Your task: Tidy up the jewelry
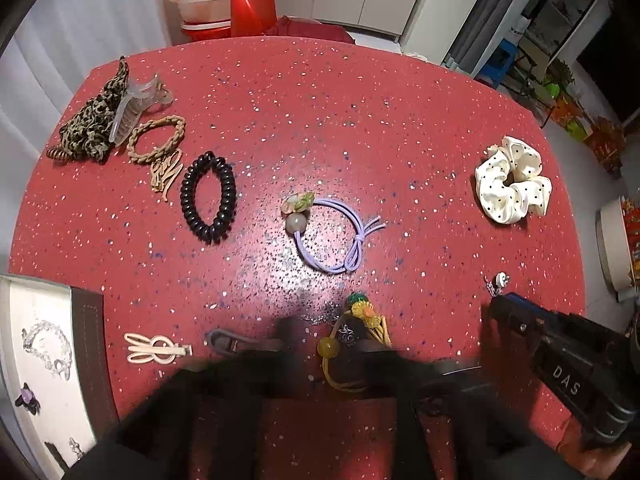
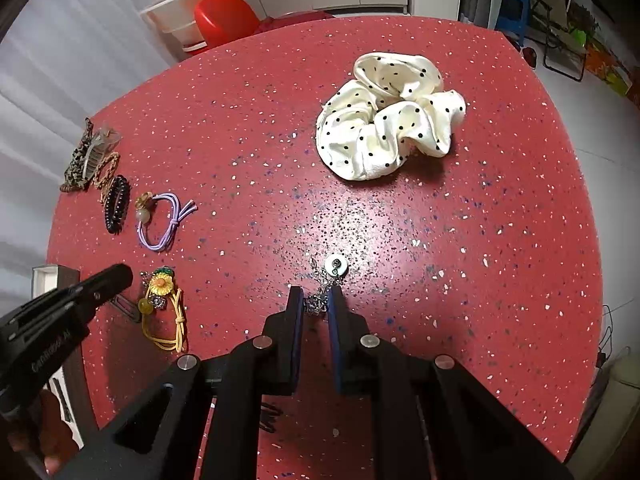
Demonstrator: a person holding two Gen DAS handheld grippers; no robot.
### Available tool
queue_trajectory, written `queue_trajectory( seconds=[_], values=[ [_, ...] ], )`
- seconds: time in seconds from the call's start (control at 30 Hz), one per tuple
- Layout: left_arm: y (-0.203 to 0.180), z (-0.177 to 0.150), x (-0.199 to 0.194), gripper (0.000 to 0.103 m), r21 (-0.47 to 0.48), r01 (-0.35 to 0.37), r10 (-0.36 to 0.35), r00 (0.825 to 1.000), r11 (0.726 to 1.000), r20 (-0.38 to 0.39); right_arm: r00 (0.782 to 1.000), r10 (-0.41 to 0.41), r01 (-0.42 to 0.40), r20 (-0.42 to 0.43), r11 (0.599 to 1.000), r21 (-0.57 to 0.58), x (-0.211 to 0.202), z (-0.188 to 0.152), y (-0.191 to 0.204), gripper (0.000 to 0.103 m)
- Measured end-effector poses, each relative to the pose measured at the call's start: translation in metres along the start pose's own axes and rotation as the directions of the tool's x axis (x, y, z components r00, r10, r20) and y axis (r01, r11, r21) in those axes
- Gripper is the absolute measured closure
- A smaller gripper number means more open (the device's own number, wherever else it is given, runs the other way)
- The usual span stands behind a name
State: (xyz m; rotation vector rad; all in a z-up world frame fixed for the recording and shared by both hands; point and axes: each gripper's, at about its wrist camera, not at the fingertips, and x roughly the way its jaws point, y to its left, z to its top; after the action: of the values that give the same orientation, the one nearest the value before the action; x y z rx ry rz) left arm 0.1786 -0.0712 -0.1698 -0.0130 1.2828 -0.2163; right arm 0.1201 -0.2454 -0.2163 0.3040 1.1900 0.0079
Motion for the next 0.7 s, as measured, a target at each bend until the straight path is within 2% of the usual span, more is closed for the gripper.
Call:
queue_trajectory(
  seconds=[0.03,0.07,0.13,0.23,0.43,0.5,0.6,0.7],
  values=[
    [0.002,0.0,0.0,0.005,-0.019,-0.026,0.026,0.999,0.999,0.023,1.0,0.003,-0.003,-0.001,1.0,0.0,0.0,0.0,0.0,0.09],
    [0.001,0.003,0.002,0.0,-0.019,-0.034,0.035,0.999,0.999,0.027,1.0,0.006,-0.006,-0.002,1.0,0.0,0.0,0.0,0.0,0.09],
    [0.001,0.01,0.011,0.0,-0.023,-0.026,0.027,0.999,0.999,0.022,1.0,0.01,-0.01,0.0,1.0,-0.001,-0.001,-0.001,-0.001,0.09],
    [0.001,0.019,0.021,0.0,-0.026,-0.052,0.052,0.998,0.998,0.036,1.0,0.013,-0.013,0.0,1.0,-0.001,-0.002,0.0,-0.002,0.09],
    [0.0,0.048,0.051,0.0,-0.039,0.001,-0.001,1.0,0.999,0.009,1.0,0.017,-0.017,-0.003,1.0,0.003,-0.001,-0.001,-0.006,0.09],
    [-0.008,0.054,0.059,0.007,-0.023,0.006,-0.005,1.0,1.0,0.007,1.0,0.02,-0.02,-0.005,1.0,0.007,-0.001,-0.001,-0.007,0.09],
    [-0.02,0.063,0.073,0.008,-0.001,-0.003,0.003,1.0,1.0,-0.004,1.0,0.023,-0.023,-0.006,1.0,0.009,-0.001,-0.003,-0.009,0.09],
    [-0.028,0.068,0.088,0.015,0.011,-0.032,0.032,0.999,0.999,-0.013,1.0,0.028,-0.028,-0.006,1.0,0.011,-0.001,-0.004,-0.01,0.09]
  ],
)
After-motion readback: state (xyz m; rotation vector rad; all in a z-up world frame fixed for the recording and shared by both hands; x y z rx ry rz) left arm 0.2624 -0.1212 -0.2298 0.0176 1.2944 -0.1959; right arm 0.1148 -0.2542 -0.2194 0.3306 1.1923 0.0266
